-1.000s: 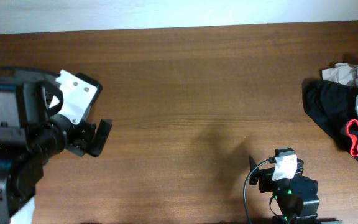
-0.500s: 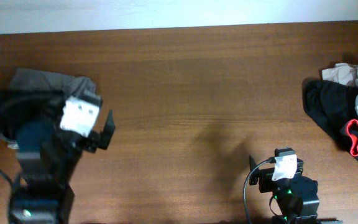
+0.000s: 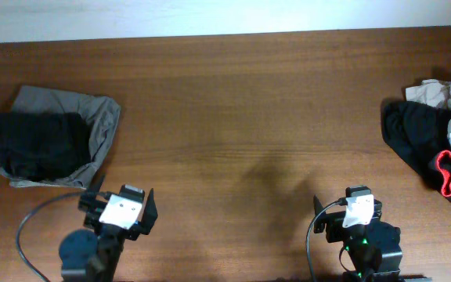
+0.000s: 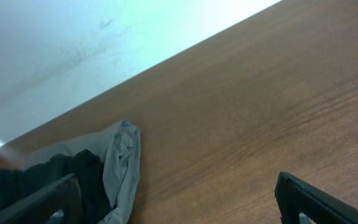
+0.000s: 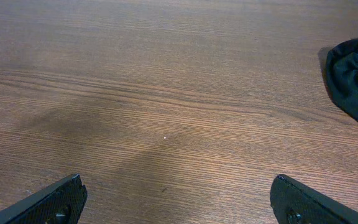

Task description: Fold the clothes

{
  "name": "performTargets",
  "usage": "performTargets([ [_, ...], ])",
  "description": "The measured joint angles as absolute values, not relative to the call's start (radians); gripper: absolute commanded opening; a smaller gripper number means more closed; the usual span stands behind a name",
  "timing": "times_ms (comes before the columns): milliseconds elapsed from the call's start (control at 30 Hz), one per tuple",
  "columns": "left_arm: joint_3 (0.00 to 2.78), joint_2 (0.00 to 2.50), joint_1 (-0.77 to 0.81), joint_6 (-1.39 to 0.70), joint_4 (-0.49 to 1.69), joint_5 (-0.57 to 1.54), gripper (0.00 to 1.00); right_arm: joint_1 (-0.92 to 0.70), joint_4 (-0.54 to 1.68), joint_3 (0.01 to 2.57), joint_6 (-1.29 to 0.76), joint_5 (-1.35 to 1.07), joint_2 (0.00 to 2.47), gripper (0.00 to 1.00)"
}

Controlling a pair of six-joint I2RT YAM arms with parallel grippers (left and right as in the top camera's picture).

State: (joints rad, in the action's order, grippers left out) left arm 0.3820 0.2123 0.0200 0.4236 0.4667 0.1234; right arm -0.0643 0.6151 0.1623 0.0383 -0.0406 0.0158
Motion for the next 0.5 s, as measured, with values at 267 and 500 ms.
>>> performTargets([
  [267, 0.270, 0.088, 0.020, 0.424, 0.459, 0.123, 0.99, -0.064, 0.616, 0.162, 0.038, -0.041, 0.015, 0.99],
  [500, 0.168, 0.015, 0.020, 0.422, 0.392, 0.123, 0.99, -0.064, 0.616, 0.162, 0.038, -0.043, 0.016, 0.99],
])
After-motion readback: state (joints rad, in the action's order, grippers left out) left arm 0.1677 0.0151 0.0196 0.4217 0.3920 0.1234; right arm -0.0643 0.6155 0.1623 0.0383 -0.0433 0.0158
